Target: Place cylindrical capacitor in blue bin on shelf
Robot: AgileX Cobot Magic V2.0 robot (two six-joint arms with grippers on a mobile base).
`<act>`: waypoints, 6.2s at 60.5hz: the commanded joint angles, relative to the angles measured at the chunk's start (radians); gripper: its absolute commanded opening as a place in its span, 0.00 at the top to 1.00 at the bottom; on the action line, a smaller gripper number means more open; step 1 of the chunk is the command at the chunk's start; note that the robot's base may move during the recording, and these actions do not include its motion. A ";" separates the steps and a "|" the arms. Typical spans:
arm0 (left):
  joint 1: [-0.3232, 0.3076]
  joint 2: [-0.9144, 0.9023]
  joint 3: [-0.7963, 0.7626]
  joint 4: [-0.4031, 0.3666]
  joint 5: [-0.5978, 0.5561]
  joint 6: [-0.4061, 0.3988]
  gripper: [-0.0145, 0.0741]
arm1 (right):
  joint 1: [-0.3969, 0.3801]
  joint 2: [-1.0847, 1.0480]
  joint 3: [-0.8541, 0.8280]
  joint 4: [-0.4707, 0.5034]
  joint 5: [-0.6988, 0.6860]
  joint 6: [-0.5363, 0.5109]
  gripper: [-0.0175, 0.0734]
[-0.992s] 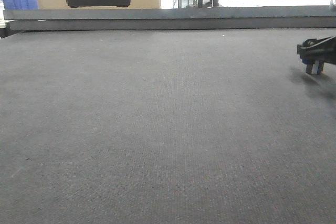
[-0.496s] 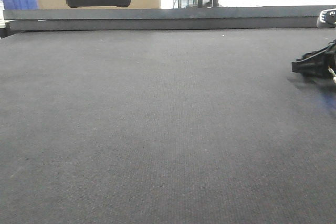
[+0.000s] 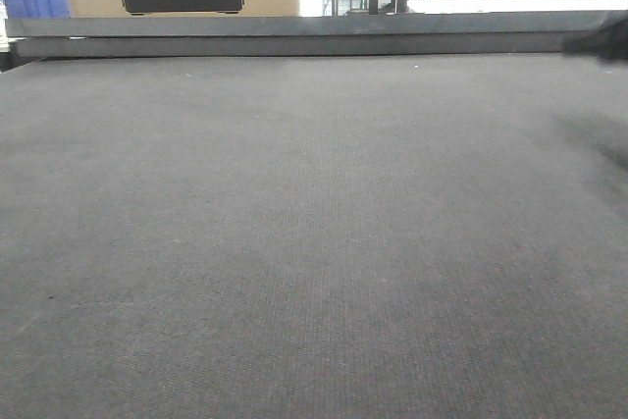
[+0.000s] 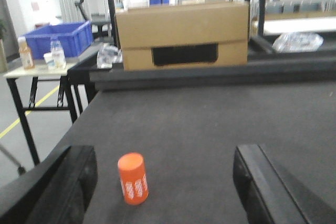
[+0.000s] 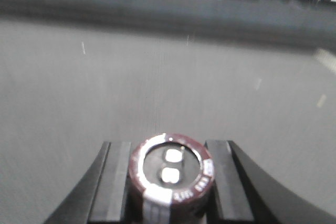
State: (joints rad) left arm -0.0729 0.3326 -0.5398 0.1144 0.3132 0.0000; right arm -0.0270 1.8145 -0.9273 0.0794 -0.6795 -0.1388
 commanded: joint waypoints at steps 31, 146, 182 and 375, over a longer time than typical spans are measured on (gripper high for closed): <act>0.100 0.563 0.191 -0.144 -0.609 0.000 0.16 | 0.000 -0.719 0.166 0.002 0.381 -0.001 0.93; 0.138 1.676 -0.373 -0.192 -1.057 0.000 0.81 | 0.000 -0.850 0.183 0.002 0.501 -0.001 0.93; -0.029 1.065 -0.373 -0.075 -0.388 0.000 0.96 | 0.002 -0.850 0.183 0.002 0.802 -0.001 0.93; -0.125 0.233 -0.373 -0.108 0.455 0.000 0.96 | 0.079 -1.517 0.183 0.071 1.197 -0.001 0.93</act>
State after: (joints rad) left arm -0.1902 0.5706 -0.9092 0.0091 0.7864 0.0000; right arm 0.0516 0.3010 -0.7445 0.1526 0.5385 -0.1388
